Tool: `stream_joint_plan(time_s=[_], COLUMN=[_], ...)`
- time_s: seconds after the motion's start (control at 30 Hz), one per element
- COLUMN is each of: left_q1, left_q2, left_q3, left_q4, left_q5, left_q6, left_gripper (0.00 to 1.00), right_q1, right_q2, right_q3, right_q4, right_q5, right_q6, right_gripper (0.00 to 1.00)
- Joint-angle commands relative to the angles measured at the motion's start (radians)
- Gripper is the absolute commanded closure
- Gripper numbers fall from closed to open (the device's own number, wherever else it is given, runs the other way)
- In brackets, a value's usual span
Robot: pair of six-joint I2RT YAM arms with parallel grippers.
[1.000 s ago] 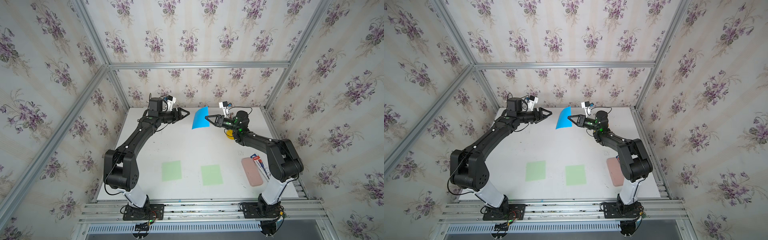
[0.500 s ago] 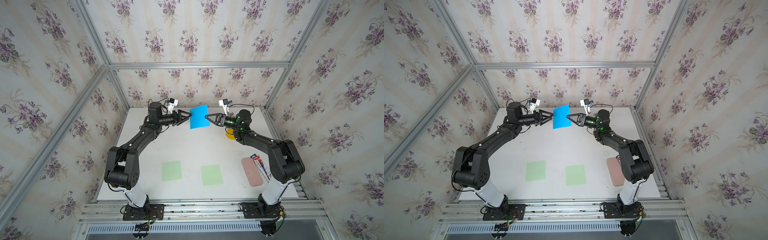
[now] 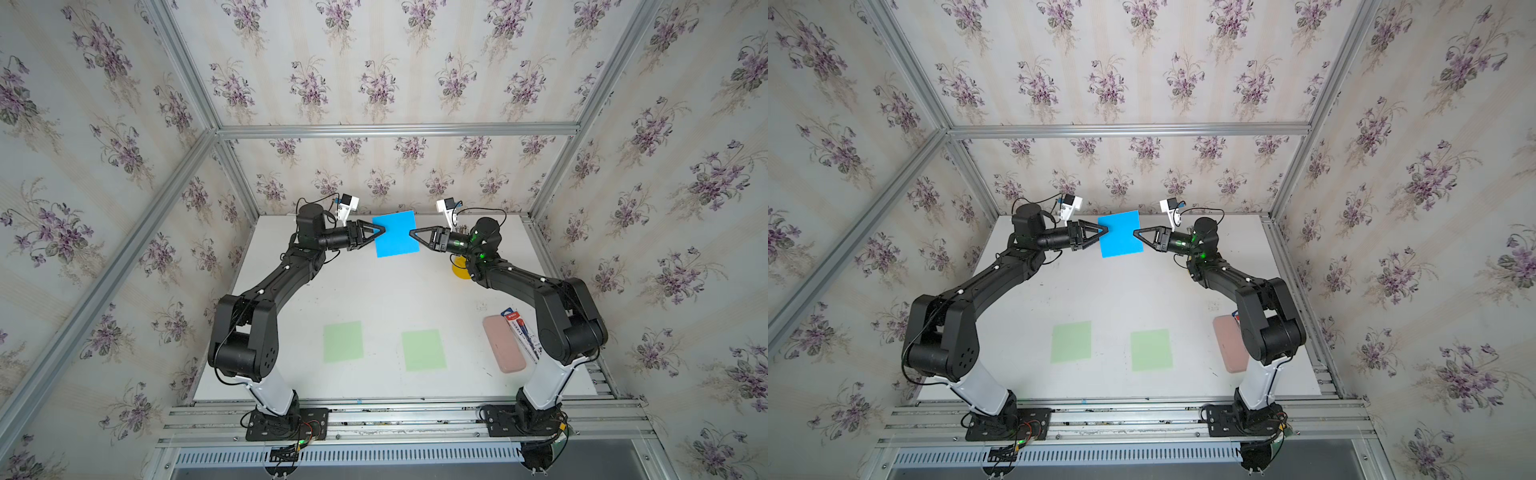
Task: Fold the square paper along the opposite sides
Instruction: Pick up the paper from the center of the board.
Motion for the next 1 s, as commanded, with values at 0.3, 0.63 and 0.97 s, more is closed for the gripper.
stream_joint_plan(time_s=[0.3, 0.63, 0.97], left_q1=[-0.001, -0.006, -0.022], left_q2=[-0.03, -0.051, -0.104], left_q3=[0.003, 0.009, 0.017], left_q4=[-0.103, -0.19, -0.288], left_q5=[-0.012, -0.049, -0.15], left_q6=[0.114, 0.182, 0.275], left_gripper=[0.64, 0.85, 1.0], right_q1=[-0.01, -0.011, -0.012], right_q2=[-0.019, -0.025, -0.04], right_q3=[0.003, -0.005, -0.023], right_q4=[-0.052, -0.045, -0.05], right_q5=[0.012, 0.024, 0.024], right_q6=[-0.051, -0.044, -0.058], right_gripper=[1.0, 1.0, 1.0])
